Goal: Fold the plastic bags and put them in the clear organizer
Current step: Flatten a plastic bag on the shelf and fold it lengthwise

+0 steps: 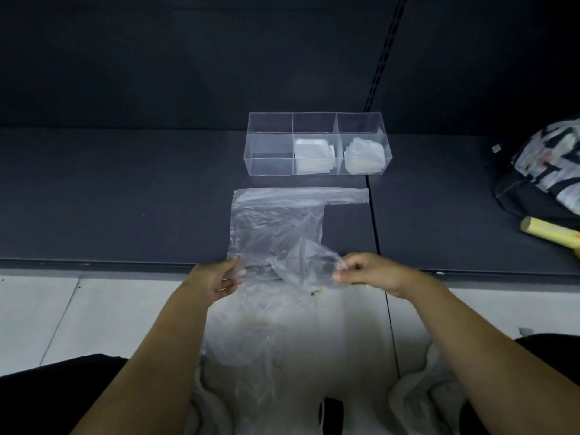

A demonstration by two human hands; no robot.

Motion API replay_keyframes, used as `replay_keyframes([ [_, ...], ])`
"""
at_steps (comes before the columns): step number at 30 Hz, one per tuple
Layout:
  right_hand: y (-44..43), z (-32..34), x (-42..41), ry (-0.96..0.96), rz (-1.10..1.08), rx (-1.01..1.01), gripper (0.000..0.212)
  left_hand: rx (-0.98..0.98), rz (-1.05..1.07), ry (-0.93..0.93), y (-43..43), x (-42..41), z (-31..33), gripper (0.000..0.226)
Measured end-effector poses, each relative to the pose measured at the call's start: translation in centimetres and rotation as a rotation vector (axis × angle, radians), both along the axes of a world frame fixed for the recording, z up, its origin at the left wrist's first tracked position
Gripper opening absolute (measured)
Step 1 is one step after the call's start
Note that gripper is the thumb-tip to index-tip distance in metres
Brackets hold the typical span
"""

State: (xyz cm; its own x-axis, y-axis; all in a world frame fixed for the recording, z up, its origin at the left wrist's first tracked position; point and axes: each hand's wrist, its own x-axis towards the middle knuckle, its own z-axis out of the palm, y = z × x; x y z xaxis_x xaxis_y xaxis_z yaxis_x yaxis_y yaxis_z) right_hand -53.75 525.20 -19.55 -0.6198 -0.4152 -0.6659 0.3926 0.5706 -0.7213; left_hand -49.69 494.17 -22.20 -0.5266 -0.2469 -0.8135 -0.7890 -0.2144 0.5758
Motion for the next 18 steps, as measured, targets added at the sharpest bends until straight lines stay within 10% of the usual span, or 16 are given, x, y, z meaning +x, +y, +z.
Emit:
replay_keyframes([
  [6,5.1,1.0,-2.0,-0.008,-0.204,0.042,0.052,-0.140,0.152,0.029,0.8,0.1,-0.9,0.020],
  [13,7.6,-0.9,-2.9,0.095,-0.423,0.101,0.004,-0.274,0.065,0.177,2.8,0.6,-1.8,0.021],
  [18,9.1,-2.5,-2.1,0.193,-0.627,0.253,0.022,-0.386,-0.063,0.240,3.9,1.0,-2.3,0.019],
])
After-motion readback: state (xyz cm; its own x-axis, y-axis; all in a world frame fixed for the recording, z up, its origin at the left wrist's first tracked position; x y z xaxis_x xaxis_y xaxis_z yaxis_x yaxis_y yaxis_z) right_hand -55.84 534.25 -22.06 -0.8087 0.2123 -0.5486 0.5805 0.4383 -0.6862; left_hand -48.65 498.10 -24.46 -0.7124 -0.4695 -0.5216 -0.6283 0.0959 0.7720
